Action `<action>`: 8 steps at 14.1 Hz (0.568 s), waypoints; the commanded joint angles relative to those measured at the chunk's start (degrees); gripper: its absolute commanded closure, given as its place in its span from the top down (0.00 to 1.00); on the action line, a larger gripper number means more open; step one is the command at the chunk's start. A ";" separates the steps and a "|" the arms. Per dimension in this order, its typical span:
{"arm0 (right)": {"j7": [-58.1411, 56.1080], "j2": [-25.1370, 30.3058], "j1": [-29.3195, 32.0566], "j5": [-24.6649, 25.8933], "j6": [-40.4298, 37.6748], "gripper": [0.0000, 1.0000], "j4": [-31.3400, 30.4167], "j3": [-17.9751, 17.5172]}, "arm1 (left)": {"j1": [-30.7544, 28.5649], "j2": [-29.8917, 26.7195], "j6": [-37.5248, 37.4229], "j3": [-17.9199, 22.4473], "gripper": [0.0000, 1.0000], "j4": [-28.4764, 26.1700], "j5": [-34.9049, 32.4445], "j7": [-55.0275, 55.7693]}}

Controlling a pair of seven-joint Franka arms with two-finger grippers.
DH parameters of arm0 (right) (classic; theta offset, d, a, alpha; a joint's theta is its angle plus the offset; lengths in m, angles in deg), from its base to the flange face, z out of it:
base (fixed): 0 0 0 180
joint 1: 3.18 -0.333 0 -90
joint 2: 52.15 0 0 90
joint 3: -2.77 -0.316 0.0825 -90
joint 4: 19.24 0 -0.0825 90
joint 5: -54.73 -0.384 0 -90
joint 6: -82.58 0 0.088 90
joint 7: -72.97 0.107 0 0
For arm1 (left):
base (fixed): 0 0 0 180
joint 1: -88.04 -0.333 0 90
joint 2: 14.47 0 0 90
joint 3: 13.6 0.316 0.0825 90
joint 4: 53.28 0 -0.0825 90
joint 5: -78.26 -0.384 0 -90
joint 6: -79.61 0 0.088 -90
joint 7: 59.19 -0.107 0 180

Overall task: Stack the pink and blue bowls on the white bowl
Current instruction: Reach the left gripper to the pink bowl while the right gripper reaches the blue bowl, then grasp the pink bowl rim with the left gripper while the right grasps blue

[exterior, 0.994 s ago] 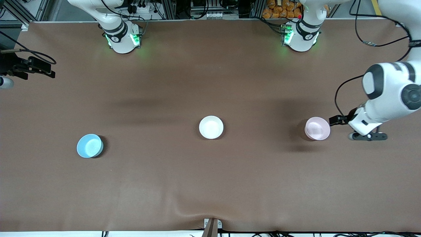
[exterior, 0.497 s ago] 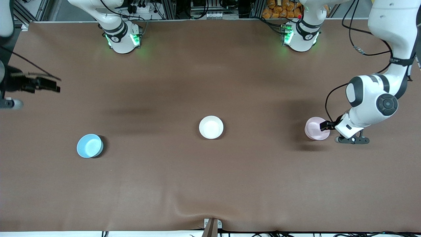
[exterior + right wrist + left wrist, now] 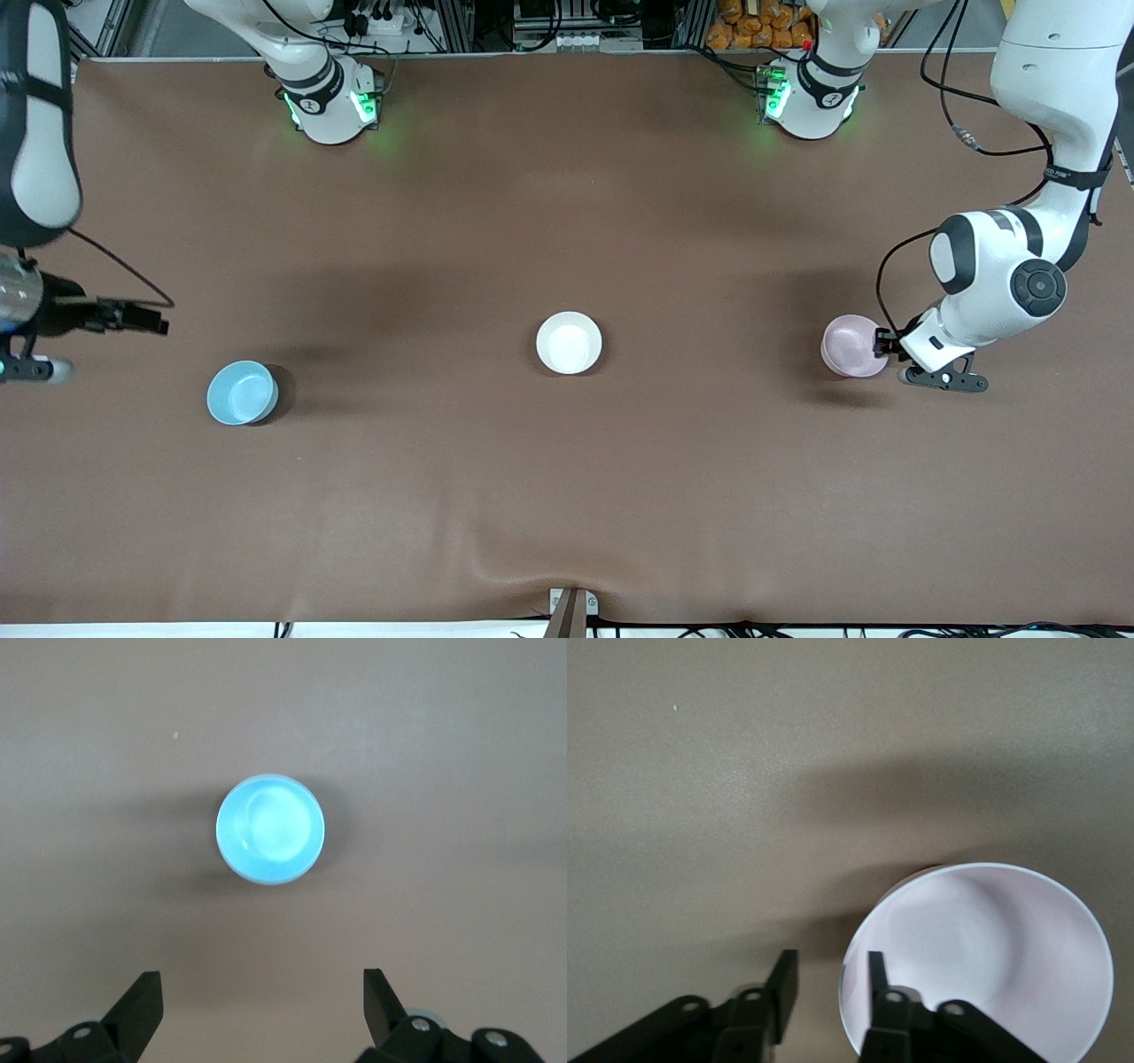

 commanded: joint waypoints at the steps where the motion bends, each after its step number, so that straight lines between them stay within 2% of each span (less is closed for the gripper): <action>1: -0.88 -4.50 0.07 -0.07 3.79 1.00 1.14 -0.35 | -0.63 -0.09 0.56 -0.64 0.19 -0.05 -0.53 -0.64; 2: -0.89 -6.43 0.07 -0.24 6.07 1.00 1.22 -0.35 | -0.63 -0.09 0.48 -0.73 0.01 0.12 -0.53 -0.64; 5: -4.31 -13.64 0.16 -0.24 15.11 1.00 1.22 -0.44 | -0.54 -0.35 -1.36 -2.83 0.00 2.22 1.83 0.32; 6: -4.49 -14.96 0.16 -0.16 17.58 1.00 1.22 -0.35 | -0.28 -0.61 -4.24 -3.36 0.00 4.24 3.23 1.11; 8: -4.49 -16.20 0.07 0.11 18.57 1.00 1.14 -0.35 | 0.25 -0.27 -15.29 -4.68 0.00 12.83 6.48 3.74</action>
